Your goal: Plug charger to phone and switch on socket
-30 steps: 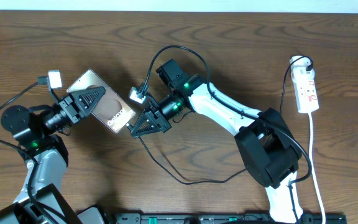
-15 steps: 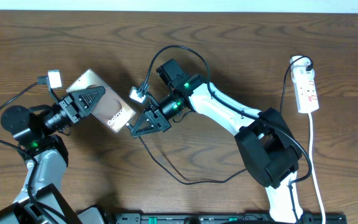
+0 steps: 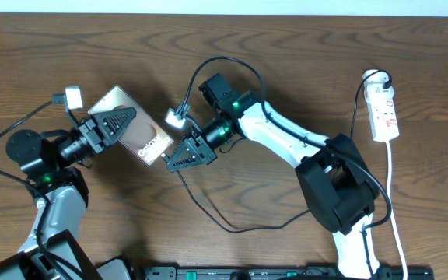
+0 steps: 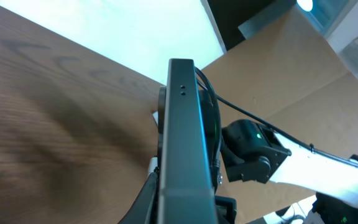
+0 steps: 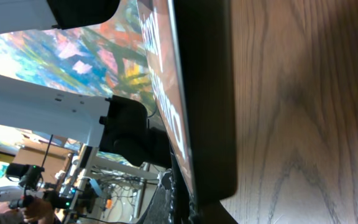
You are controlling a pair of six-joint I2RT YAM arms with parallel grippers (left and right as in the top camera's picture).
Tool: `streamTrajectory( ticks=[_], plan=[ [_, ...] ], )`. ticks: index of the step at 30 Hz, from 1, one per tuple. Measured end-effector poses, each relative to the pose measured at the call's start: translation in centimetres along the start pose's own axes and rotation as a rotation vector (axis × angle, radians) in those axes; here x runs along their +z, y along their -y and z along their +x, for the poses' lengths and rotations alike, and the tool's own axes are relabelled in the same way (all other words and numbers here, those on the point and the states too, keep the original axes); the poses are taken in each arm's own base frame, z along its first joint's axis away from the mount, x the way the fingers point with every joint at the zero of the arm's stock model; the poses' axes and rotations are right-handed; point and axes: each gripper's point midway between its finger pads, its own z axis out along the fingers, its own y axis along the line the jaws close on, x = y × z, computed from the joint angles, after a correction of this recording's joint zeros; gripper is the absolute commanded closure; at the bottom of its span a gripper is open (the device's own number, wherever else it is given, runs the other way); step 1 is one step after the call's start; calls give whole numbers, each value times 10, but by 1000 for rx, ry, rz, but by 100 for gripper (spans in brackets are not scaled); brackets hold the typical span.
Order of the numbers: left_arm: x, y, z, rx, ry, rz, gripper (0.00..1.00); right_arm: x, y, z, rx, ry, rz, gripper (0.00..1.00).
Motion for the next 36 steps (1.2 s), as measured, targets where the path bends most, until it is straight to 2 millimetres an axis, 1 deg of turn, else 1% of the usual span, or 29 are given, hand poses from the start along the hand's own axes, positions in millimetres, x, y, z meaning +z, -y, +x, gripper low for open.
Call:
streamTrajectory(
  ticks=[3,8,15,18,20,22,26,31,36],
  plan=[
    [2,1,1,0,-7,5,93,-3,1,2,7,1,5,99],
    [4,5,12,-14,-57,34,92,-11,5,0,-7,15,18,99],
    [4,5,13,-15,-62,37,93,-12,6,2,8,11,29,99],
    [4,5,13,-16,-63,37,92,-10,11,10,46,-18,65,99],
    [4,5,13,-16,-63,37,93,-4,13,18,75,-53,93,99],
    [4,5,13,-15,-63,37,92,5,12,27,85,-92,103,99],
    [4,6,15,-18,-72,42,92,18,8,37,62,-142,105,99],
    [4,8,17,-22,-85,50,92,18,7,37,0,-143,94,99],
    [4,9,17,-18,-87,52,92,9,5,31,-30,-106,68,99]
  ],
)
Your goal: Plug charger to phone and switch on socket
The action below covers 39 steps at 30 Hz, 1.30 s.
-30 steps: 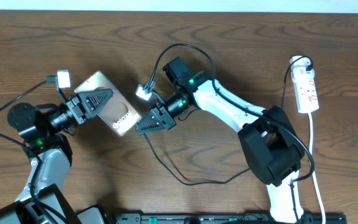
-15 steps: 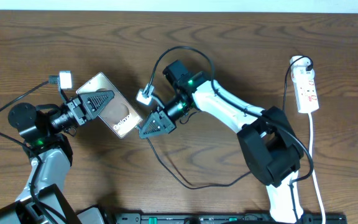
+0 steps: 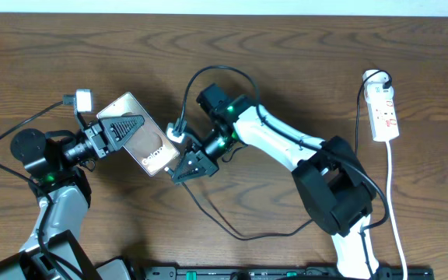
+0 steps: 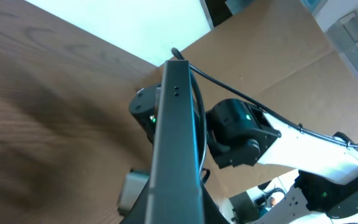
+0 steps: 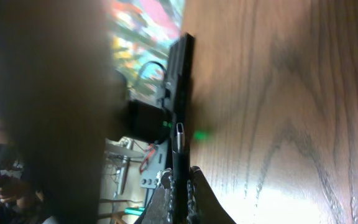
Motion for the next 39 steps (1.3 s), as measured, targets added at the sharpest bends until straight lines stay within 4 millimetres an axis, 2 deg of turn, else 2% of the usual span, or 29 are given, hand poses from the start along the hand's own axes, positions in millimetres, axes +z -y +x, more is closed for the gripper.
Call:
streamTrajectory(
  ticks=[4,7,23,32,39],
  plan=[
    [0,0,-1,2,4,-2,92,-12,-8,-10,-55,69,-67,99],
    [0,0,-1,8,3,-1,93,-14,-12,-12,-76,86,-90,99],
    [0,0,-2,5,10,-5,93,-4,-21,-11,-104,74,-120,99],
    [-12,-5,-10,6,51,-33,93,-2,-24,-11,-106,74,-133,99],
    [-12,-5,-9,-1,49,-32,93,-2,-24,-11,-109,74,-133,99]
  ],
)
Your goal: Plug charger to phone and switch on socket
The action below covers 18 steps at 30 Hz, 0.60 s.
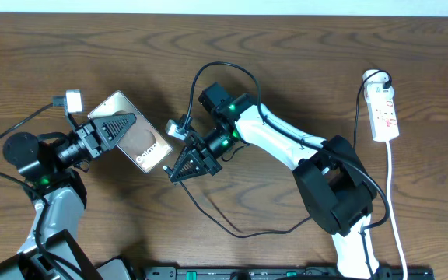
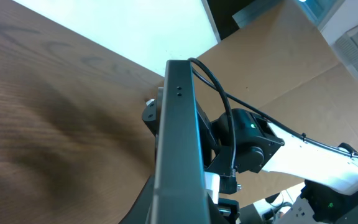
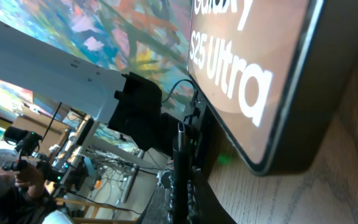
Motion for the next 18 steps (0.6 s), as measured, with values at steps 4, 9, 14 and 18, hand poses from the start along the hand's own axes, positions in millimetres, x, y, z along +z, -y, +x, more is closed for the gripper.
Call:
streamTrajectory(
  ticks=[4,9,14,18],
  plan=[
    [0,0,0,-1,-1,1,92,0,0,0,0,-1,1,99],
    [5,2,3,-9,-15,10,93,0,0,0,-2,-1,2,99],
    [8,4,6,-17,-29,19,93,0,0,0,-3,-1,2,99],
    [9,4,6,-21,-29,19,93,0,0,0,-3,-1,2,99]
  ],
)
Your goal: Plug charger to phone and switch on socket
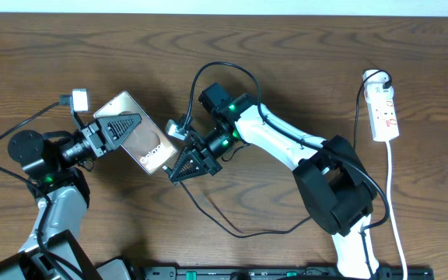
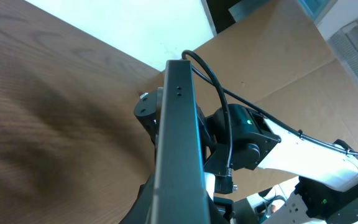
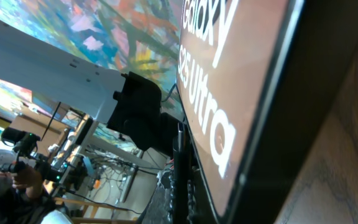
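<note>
The phone (image 1: 148,143), rose-gold with a lit "Galaxy" screen, is held off the table, my left gripper (image 1: 135,120) shut on its upper half. In the left wrist view the phone (image 2: 179,124) shows edge-on. My right gripper (image 1: 174,173) is shut on the charger plug (image 3: 180,155) and sits right beside the phone's lower end. In the right wrist view the phone's screen (image 3: 241,81) fills the right side, close to the plug. I cannot tell whether the plug is in the port. The white socket strip (image 1: 384,109) lies far right.
The black charger cable (image 1: 208,211) loops over the table below the right arm and arcs above its wrist. A white cord (image 1: 395,202) runs from the socket strip down the right edge. A white tag (image 1: 75,99) hangs by the left arm.
The left gripper has brought the phone slightly to the right, and its lower end now sits closer to the right gripper. In the right wrist view the screen looms larger beside the plug.
At the oldest moment the phone's lower end and the right gripper with the plug were close together. Then both stood a little lower and still close. Then the phone was further left, with a small gap. Now that gap has closed again.
</note>
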You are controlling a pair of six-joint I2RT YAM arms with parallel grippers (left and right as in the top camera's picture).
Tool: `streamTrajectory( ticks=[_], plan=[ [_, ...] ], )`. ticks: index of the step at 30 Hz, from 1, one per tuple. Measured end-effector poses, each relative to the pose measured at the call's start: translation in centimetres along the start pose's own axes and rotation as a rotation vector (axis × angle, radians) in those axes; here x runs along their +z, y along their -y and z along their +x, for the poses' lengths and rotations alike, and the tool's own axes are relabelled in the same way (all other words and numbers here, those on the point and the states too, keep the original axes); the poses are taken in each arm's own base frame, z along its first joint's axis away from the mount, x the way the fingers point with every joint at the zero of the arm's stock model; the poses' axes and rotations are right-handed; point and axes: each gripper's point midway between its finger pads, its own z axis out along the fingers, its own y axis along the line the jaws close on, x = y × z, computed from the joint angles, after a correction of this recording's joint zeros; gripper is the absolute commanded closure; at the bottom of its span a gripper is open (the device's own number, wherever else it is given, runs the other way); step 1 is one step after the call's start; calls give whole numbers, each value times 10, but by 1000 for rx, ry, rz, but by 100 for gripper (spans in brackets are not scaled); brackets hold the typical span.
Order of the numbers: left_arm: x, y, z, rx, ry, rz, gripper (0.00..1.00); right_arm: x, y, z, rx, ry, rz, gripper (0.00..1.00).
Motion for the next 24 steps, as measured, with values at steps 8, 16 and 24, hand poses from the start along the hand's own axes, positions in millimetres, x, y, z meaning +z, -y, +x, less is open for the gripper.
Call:
streamTrajectory(
  ticks=[8,16,24],
  plan=[
    [0,0,0,-5,0,0,93,-1,0,0,0,1,1,99],
    [0,0,0,-5,0,0,92,-5,2,-1,2,8,8,99],
    [0,0,0,-5,0,0,92,-5,2,-1,2,8,8,99]
  ],
)
